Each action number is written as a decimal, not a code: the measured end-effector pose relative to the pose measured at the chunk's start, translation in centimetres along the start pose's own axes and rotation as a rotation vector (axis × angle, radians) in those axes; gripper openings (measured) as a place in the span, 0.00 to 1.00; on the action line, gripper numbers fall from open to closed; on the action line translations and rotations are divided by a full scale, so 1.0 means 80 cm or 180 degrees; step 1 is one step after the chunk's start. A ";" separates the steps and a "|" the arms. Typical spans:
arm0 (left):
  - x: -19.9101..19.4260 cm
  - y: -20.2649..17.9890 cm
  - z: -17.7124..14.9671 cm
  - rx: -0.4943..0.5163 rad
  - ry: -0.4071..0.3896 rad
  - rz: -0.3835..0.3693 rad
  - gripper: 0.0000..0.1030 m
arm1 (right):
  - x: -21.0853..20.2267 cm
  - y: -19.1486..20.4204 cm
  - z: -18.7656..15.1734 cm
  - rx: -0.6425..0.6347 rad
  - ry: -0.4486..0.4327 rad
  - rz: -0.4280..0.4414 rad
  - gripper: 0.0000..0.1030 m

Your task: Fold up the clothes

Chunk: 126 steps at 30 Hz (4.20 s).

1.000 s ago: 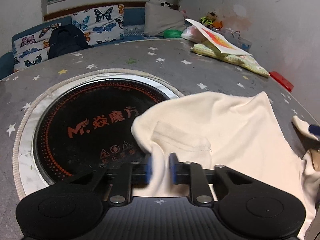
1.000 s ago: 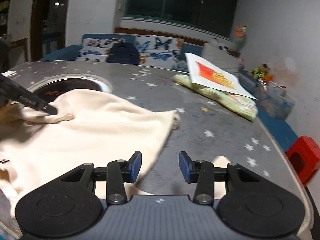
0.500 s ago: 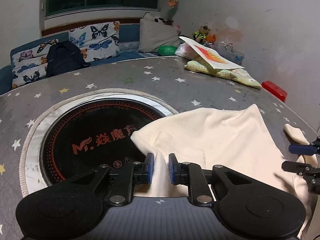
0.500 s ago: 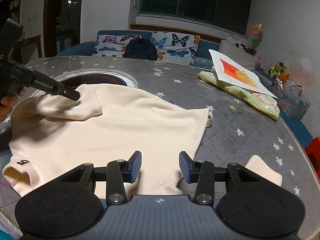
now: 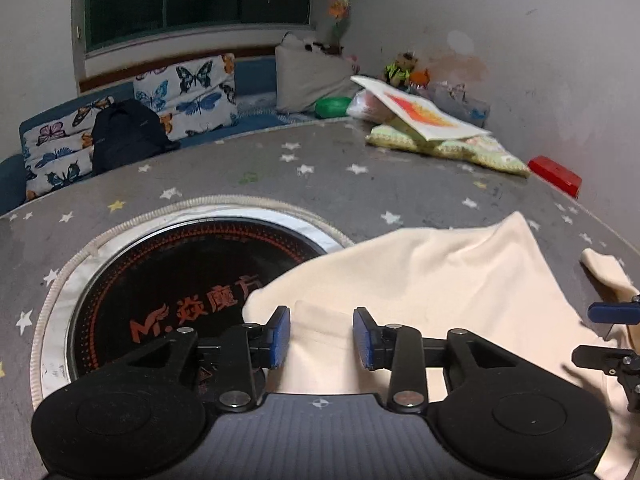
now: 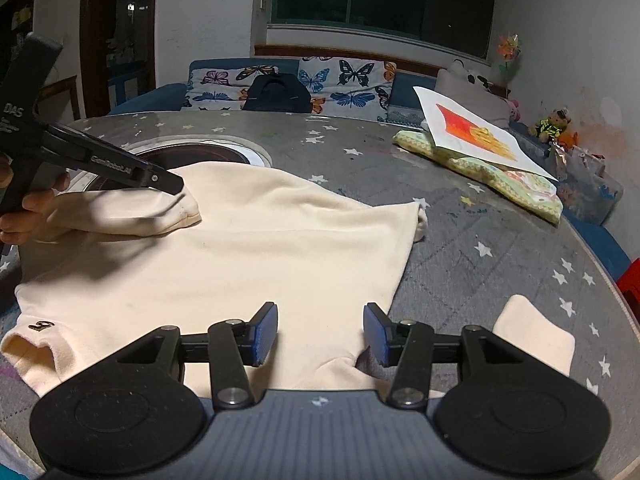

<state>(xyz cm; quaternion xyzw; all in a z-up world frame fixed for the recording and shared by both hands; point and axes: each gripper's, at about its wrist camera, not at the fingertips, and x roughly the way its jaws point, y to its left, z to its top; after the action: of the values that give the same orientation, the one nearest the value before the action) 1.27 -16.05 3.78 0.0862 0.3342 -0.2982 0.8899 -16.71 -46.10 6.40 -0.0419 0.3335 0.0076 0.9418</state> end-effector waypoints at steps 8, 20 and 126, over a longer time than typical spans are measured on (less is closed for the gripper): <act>0.005 0.013 -0.006 -0.0191 -0.0010 0.0014 0.06 | -0.003 0.000 0.002 0.0052 -0.0051 -0.0001 0.48; -0.131 0.113 -0.012 -0.0877 -0.0755 0.0813 0.05 | -0.011 0.014 0.005 0.0160 -0.0093 0.0200 0.48; -0.056 0.103 -0.030 -0.0690 -0.0325 -0.0411 0.48 | 0.085 -0.013 0.084 0.0237 0.0236 0.0885 0.37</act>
<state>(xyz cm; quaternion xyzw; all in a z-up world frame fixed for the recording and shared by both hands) 2.14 -6.41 4.44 -0.0474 0.3236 -0.3210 0.8888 -7.15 -46.66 7.36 0.0395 0.3707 0.1240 0.9196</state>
